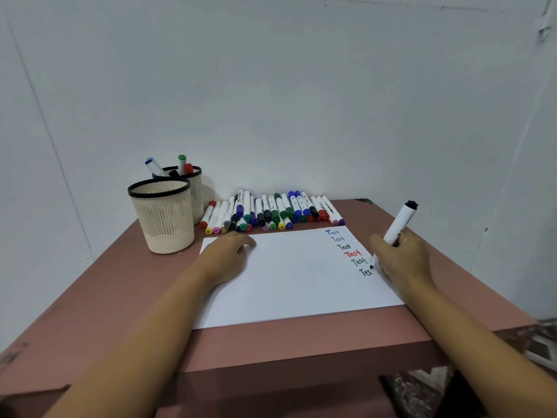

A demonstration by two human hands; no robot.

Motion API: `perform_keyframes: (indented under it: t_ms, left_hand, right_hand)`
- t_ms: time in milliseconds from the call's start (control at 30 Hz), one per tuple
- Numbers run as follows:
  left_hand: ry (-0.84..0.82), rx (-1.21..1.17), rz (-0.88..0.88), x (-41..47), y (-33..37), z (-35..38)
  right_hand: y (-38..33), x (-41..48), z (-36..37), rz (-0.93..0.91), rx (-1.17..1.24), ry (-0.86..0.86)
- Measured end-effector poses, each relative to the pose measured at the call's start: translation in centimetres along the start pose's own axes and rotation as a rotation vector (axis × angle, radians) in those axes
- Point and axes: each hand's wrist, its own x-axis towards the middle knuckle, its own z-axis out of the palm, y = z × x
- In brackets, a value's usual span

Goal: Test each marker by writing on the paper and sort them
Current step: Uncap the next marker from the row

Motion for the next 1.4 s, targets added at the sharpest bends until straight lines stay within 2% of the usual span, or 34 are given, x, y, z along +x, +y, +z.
perform_keyframes:
  t_ms: [200,400,567,800,933,1067,1233,1333,1400]
  left_hand:
    - [-0.003,0.003,0.0,0.0,0.0,0.0]
    - [-0.007,-0.002,-0.006,0.0,0.1,-0.1]
    - [-0.009,0.002,-0.01,0.0,0.2,-0.1]
    - [-0.003,-0.041,-0.037,-0.3,0.7,-0.6]
    - [0.063,-0.083,-0.057,-0.3,0.8,-0.6]
    - [0.176,-0.105,-0.047,-0.3,1.1,-1.0]
    - [0.217,-0.285,-0.037,-0.8,2.7,-1.7]
    - [0.152,-0.493,-0.078,-1.1,3.6,-2.4]
    - [0.102,-0.533,-0.093,-1.3,4.0,-2.7]
  right_hand:
    - [0.0,0.0,0.2,-0.078,-0.055,-0.014]
    - [0.2,0.3,0.1,0.006,0.06,-0.024]
    - [0.4,0.2,0.3,-0.029,-0.008,-0.02]
    - [0.0,0.9,-0.2,0.12,0.187,-0.016]
    - [-0.7,1.3,-0.4,0.18,0.204,-0.076]
    - [-1.9,1.8,0.2,0.146,0.151,-0.127]
    - [-4.5,1.9,2.9,0.112,0.245,-0.244]
    - [-5.6,1.7,5.2,0.1,0.292,-0.303]
    - [-6.2,1.6,6.7,0.102,0.344,-0.318]
